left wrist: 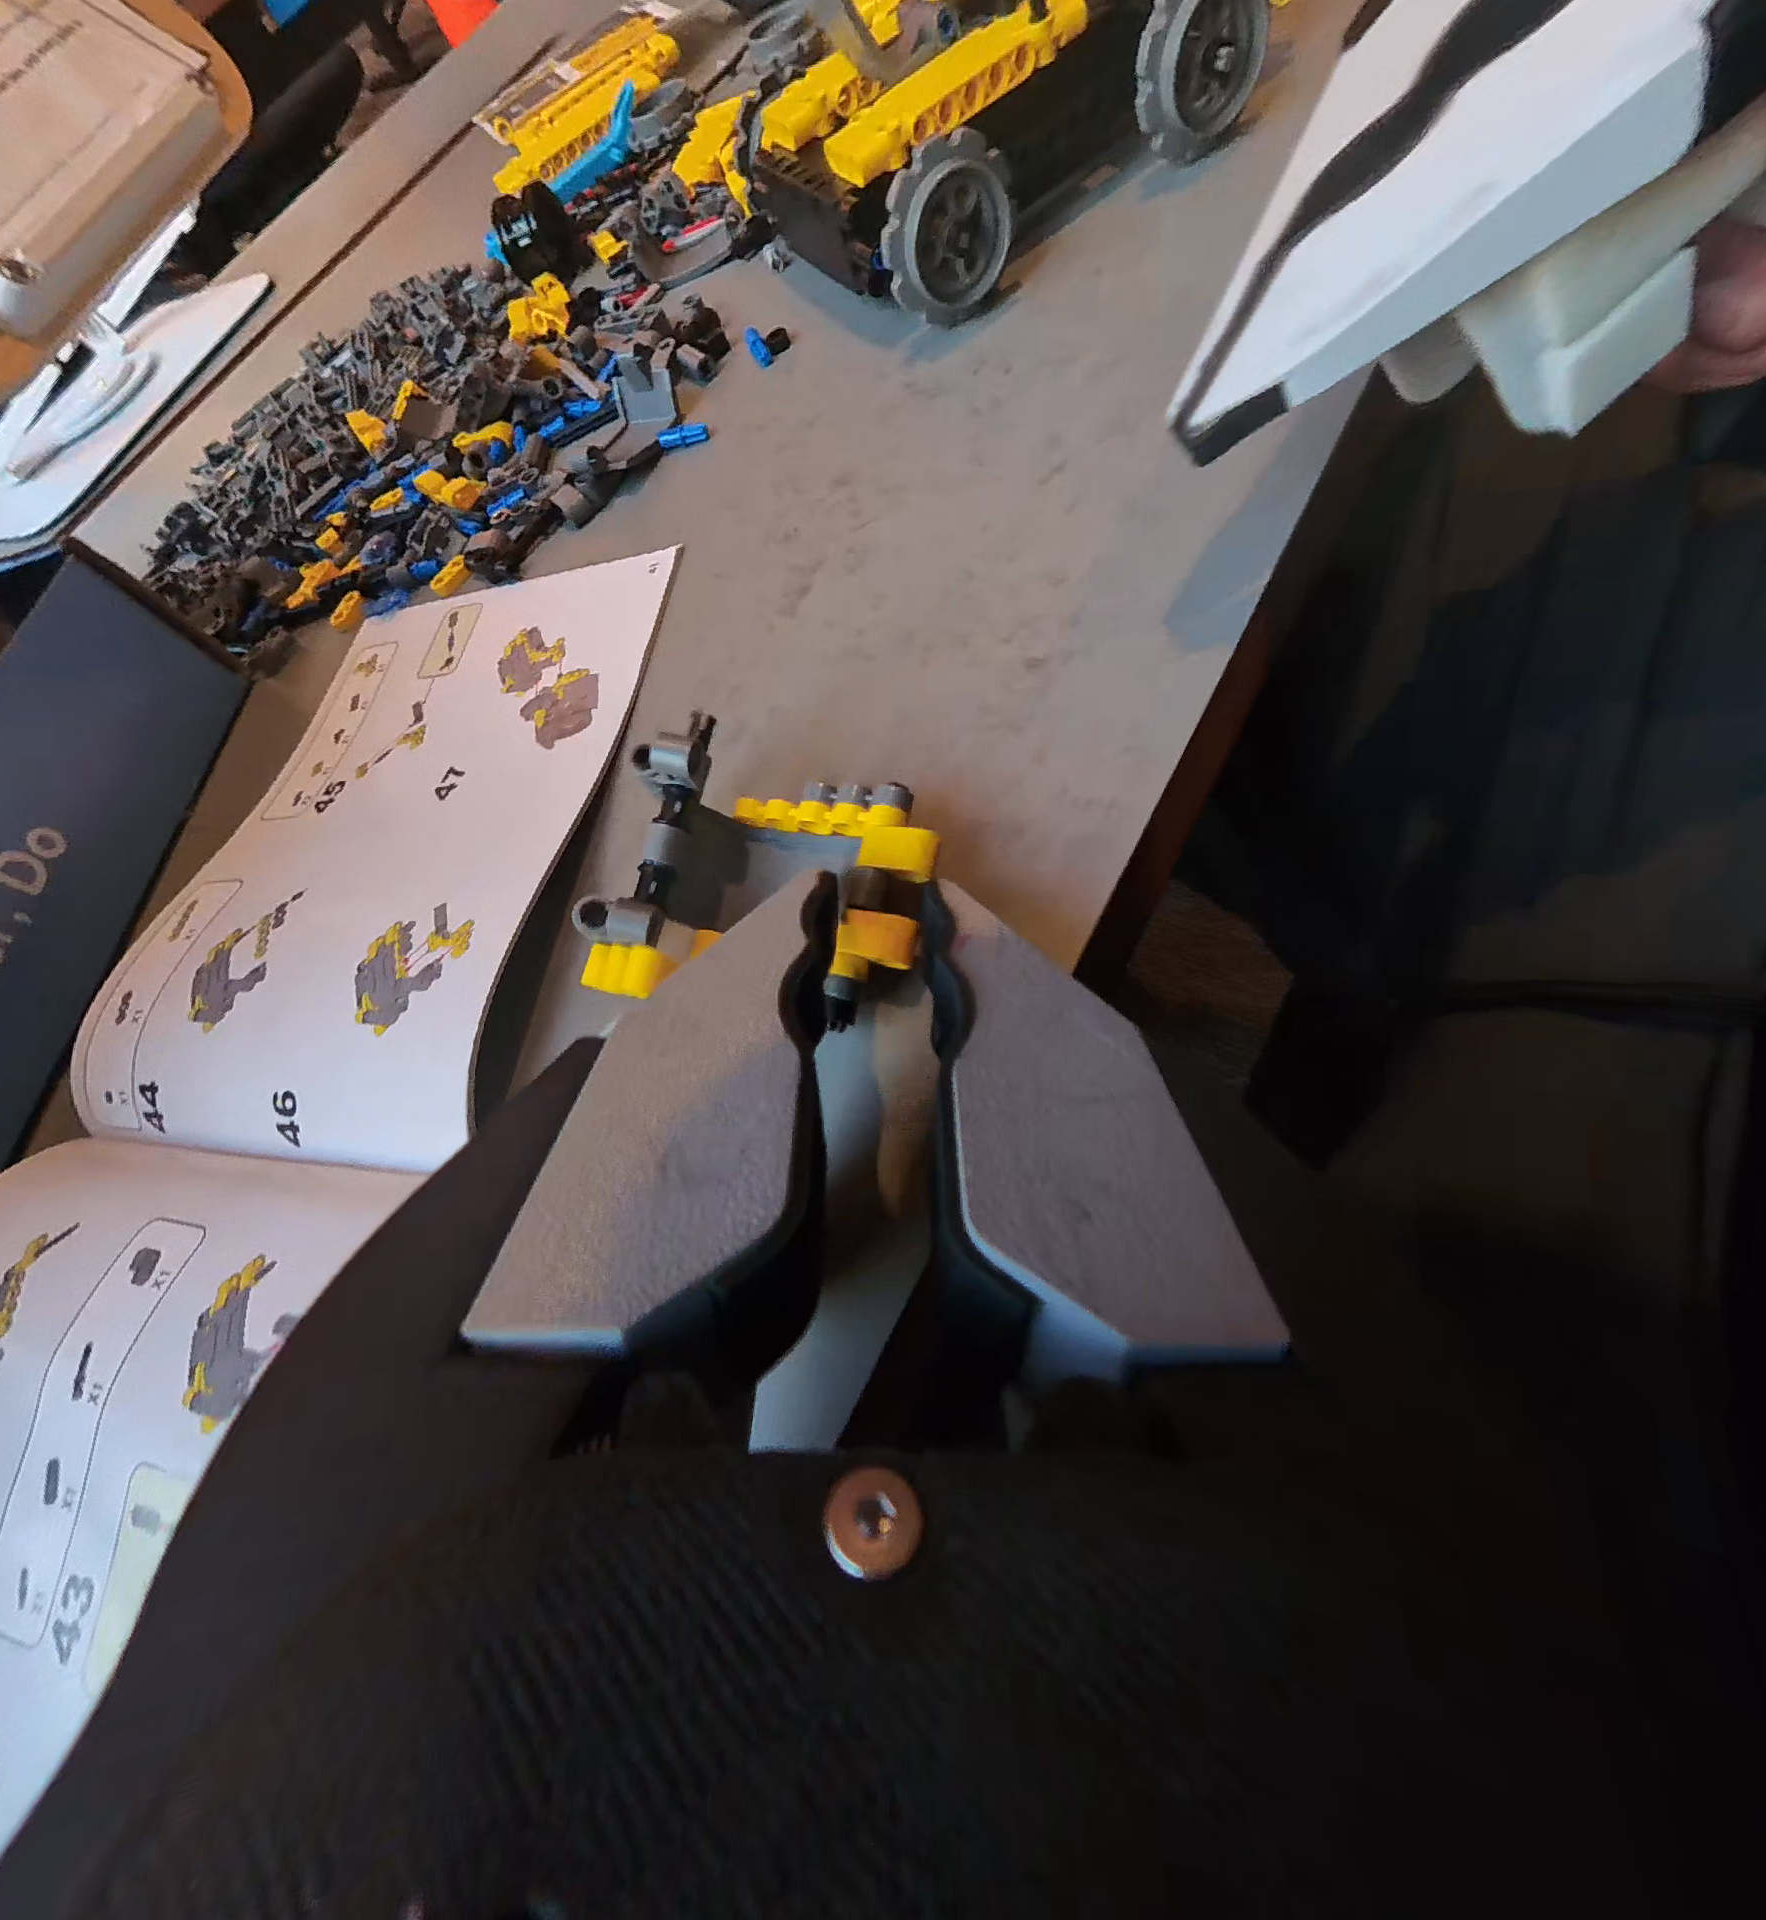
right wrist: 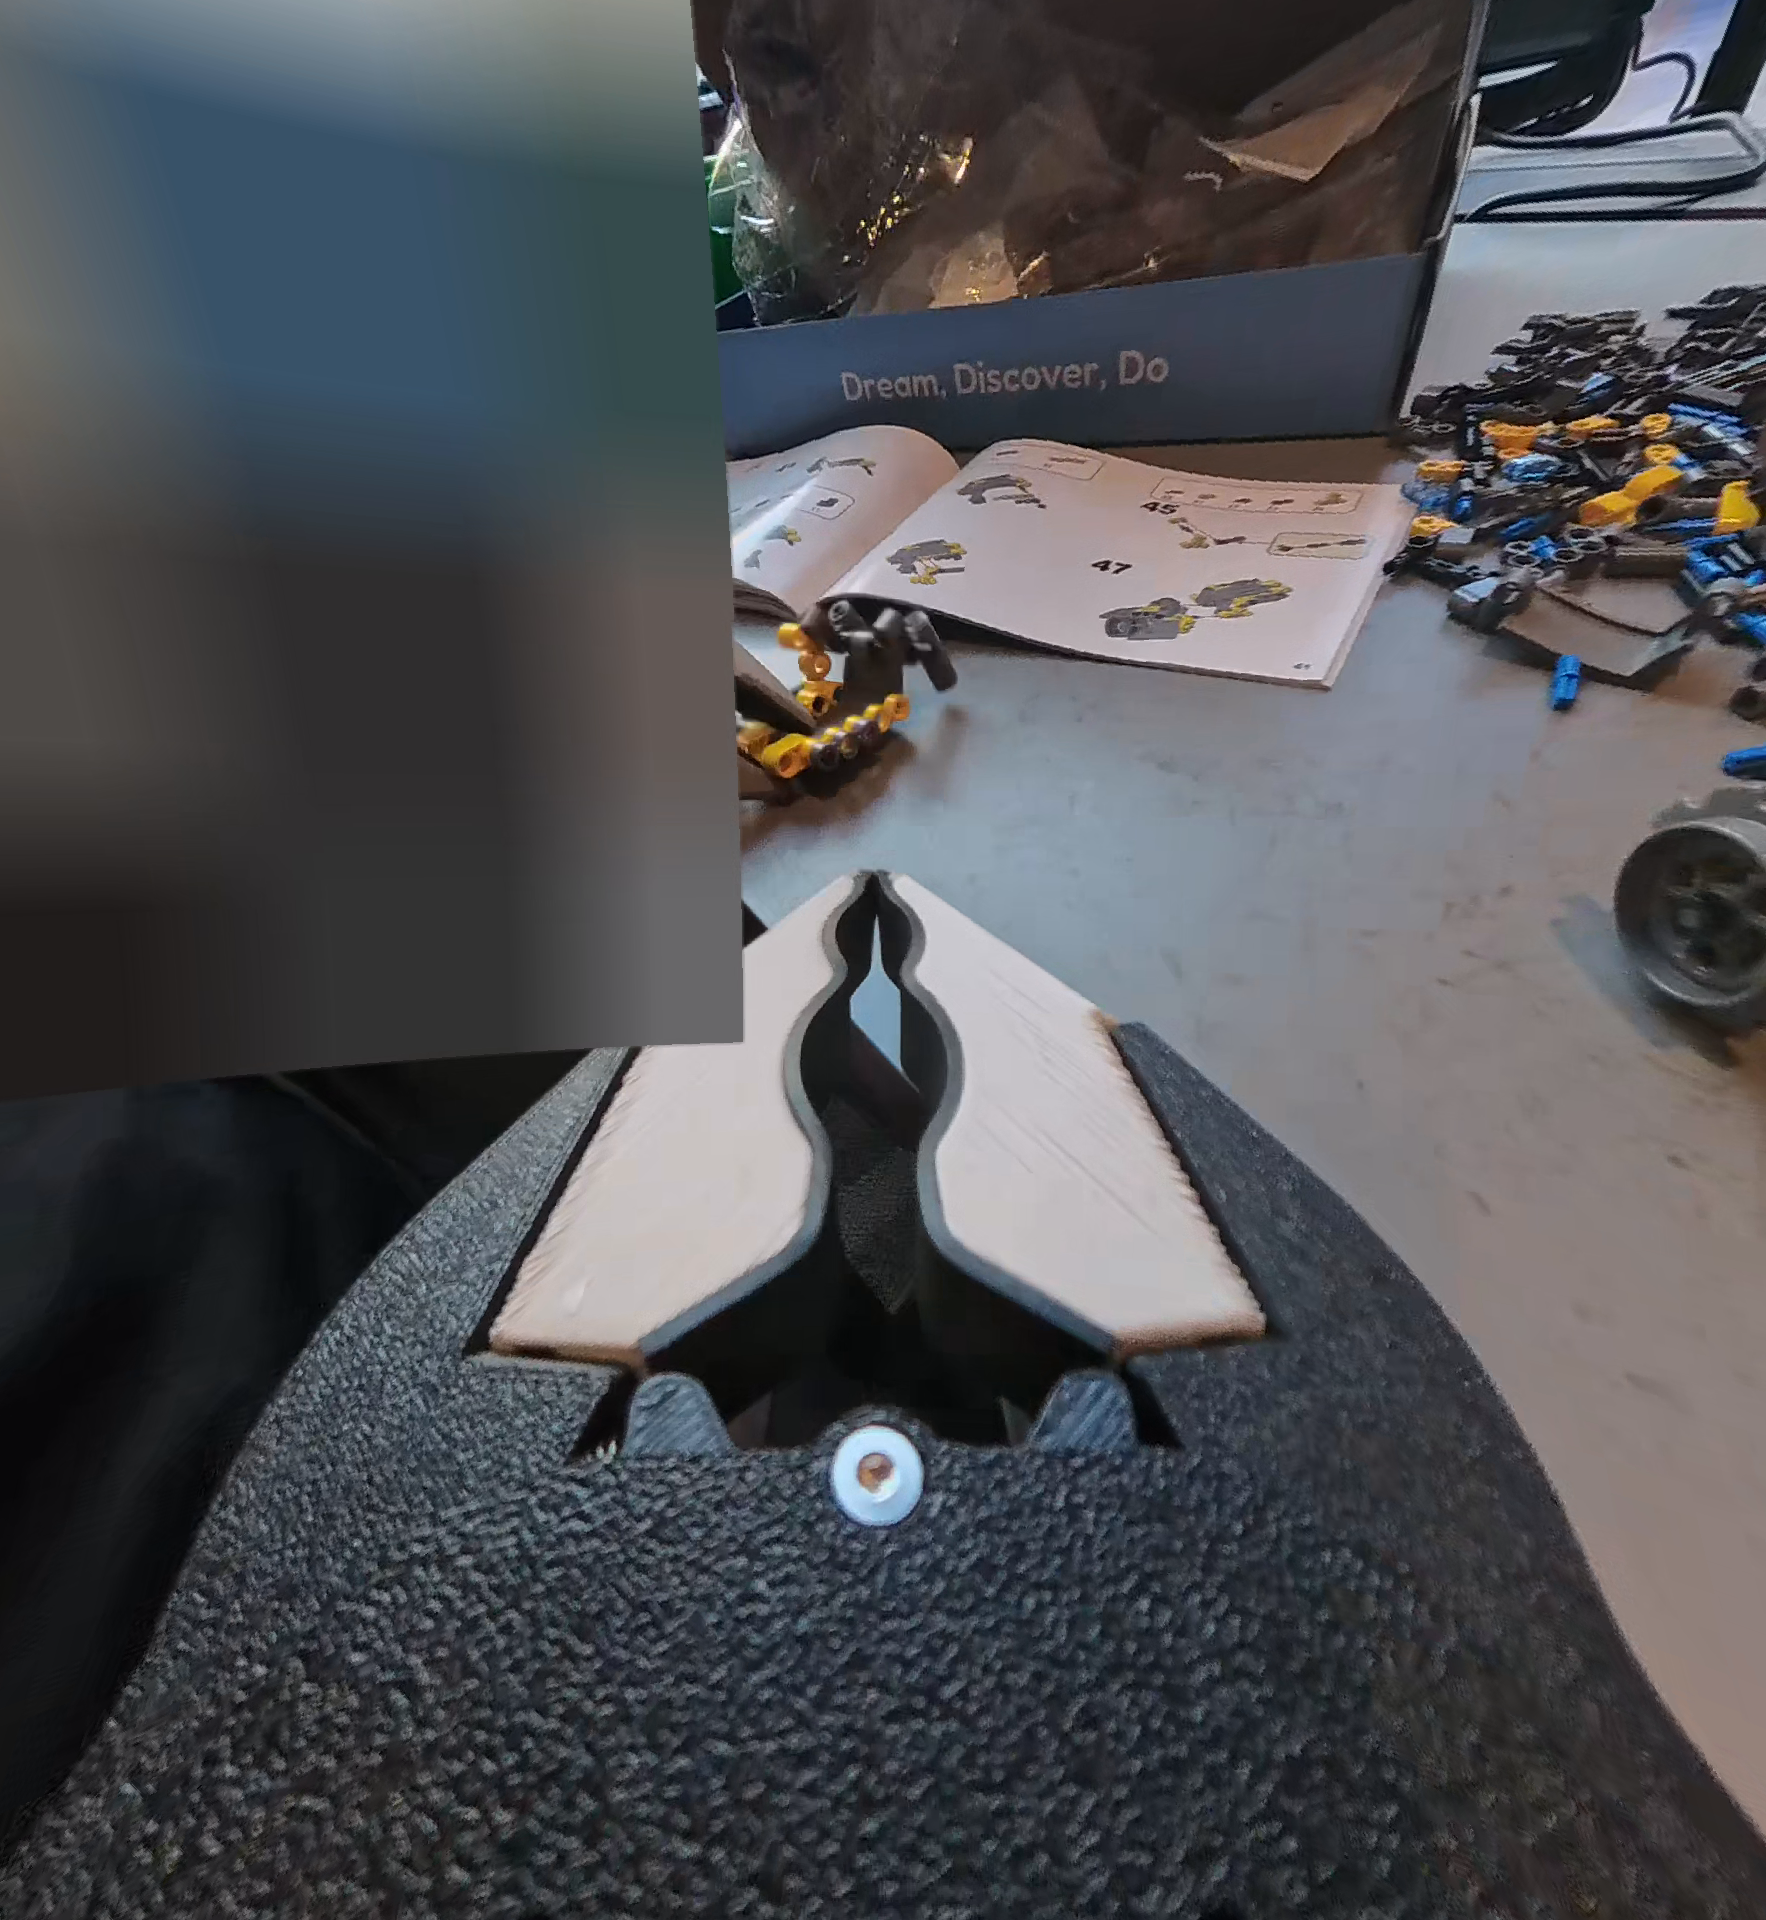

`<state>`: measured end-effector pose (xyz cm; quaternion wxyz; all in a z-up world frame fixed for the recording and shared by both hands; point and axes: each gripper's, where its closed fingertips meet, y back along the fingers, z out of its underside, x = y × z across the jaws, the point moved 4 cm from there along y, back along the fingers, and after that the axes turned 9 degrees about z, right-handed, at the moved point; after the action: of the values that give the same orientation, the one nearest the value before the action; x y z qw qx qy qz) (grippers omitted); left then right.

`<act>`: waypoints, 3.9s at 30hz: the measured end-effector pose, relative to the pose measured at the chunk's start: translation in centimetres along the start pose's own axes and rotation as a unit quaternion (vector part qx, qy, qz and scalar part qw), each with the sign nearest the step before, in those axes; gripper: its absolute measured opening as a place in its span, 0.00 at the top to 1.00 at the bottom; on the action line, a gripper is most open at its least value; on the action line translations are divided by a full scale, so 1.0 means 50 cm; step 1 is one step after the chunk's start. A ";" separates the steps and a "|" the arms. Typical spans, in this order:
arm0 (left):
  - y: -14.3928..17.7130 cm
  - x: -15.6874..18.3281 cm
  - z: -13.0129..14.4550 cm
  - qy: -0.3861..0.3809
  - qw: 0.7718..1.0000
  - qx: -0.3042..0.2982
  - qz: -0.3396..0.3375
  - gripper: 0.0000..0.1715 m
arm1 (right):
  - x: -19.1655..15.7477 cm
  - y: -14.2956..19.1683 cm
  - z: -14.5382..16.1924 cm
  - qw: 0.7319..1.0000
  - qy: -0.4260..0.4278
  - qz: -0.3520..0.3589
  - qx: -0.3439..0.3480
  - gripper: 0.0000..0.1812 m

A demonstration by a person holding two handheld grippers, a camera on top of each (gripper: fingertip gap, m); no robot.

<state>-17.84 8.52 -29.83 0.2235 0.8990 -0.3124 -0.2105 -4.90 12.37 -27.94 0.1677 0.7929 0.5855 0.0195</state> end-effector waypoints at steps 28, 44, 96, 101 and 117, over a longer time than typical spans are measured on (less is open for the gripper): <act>0.145 0.040 0.034 0.099 0.992 0.025 -0.068 0.75 | -0.029 0.073 0.169 0.980 0.116 -0.023 -0.160 0.93; 0.211 0.231 0.179 0.178 0.982 -0.052 -0.028 0.79 | 0.010 -0.114 0.558 0.857 0.227 -0.061 -0.458 0.79; 0.375 0.192 0.520 0.329 0.925 -0.029 -0.188 0.98 | 0.360 -0.552 1.195 0.826 0.087 0.138 -0.540 0.97; 0.374 0.166 0.504 0.310 0.930 0.000 -0.198 0.99 | 0.262 -0.533 1.101 0.845 0.171 0.106 -0.496 0.97; 0.238 0.135 0.321 0.259 0.950 0.120 -0.128 0.99 | -0.246 -0.141 0.423 0.939 0.289 -0.030 -0.184 0.97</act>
<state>-26.88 -8.63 -38.14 0.1589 0.9750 -0.1492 0.0422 -10.44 -2.46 -47.90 0.1349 0.6903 0.6186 0.3503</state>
